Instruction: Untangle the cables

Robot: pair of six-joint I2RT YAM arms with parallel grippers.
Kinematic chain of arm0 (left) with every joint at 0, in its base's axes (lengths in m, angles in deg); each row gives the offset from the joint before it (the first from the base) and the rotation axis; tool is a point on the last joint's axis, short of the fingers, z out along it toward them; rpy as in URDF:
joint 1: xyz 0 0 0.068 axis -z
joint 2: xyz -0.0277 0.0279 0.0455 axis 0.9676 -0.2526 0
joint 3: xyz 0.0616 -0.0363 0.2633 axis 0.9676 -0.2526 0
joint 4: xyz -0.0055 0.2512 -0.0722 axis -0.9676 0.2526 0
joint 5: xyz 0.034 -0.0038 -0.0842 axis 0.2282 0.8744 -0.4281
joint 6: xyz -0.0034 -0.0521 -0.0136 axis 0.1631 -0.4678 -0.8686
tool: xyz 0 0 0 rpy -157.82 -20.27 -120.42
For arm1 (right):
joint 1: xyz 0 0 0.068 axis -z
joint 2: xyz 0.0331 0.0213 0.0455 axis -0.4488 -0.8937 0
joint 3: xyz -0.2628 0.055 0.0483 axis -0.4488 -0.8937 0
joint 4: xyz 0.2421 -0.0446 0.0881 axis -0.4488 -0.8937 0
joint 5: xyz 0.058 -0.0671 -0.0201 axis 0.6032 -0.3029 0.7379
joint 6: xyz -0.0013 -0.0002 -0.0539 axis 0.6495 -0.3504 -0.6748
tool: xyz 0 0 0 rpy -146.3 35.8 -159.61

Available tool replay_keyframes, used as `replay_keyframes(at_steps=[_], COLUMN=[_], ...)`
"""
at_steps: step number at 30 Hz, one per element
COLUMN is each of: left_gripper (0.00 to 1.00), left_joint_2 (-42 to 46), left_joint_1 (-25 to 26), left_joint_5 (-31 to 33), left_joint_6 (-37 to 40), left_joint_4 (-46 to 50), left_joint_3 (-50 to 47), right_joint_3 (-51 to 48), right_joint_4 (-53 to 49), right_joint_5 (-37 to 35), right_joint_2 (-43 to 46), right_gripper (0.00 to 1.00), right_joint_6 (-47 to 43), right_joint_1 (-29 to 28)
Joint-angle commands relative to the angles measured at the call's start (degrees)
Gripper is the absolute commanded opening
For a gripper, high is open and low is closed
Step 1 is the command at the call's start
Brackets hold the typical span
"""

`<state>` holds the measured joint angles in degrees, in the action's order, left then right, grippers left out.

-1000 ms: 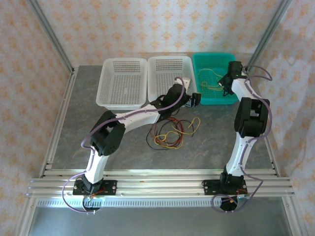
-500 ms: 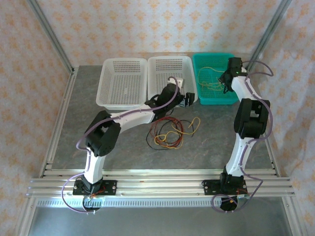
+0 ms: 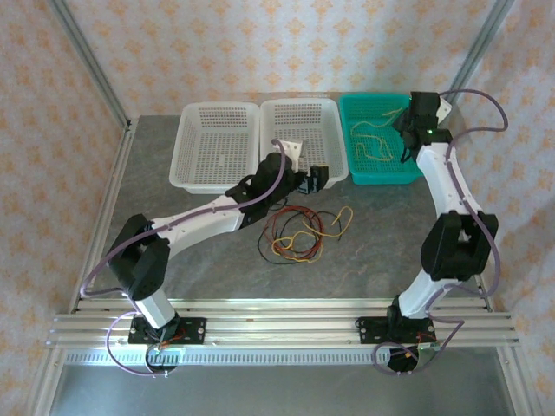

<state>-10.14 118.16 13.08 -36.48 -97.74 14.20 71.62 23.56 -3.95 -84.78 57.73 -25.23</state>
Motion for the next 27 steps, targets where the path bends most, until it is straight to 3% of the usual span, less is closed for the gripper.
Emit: replay_keyframes(at_steps=[1,11,16,20,27], left_gripper=[0.88,0.87,0.86,0.86,0.85], left_joint_2=[3.6,11.9,14.5,15.0,13.1], left_joint_1=[0.8,4.7,6.4,8.5,12.3], left_joint_5=[-0.1,3.2,3.7,4.4,1.4], left_joint_6=[-0.2,-4.3,-8.2,-9.6,-12.1], left_joint_4=[-1.4,-2.4,-4.4,-5.8,-11.1], left_joint_3=[-4.2,-18.2,-24.1,-26.9,-30.5], right_joint_3=[-5.2,-23.4,-32.2,-39.9,-49.4], right_joint_4=[0.8,-0.9,-4.5,-4.7,4.4], right_joint_5=[-2.3,1.6,4.3,4.7,4.4], right_joint_2=[6.4,24.6,31.7,35.8,37.4], right_gripper=[0.61,0.49,0.48,0.48,0.48], right_joint_6=[-0.4,-0.7,-0.2,5.2,18.7], right_joint_1=[-1.3,-6.5,-10.7,-15.6,-24.6])
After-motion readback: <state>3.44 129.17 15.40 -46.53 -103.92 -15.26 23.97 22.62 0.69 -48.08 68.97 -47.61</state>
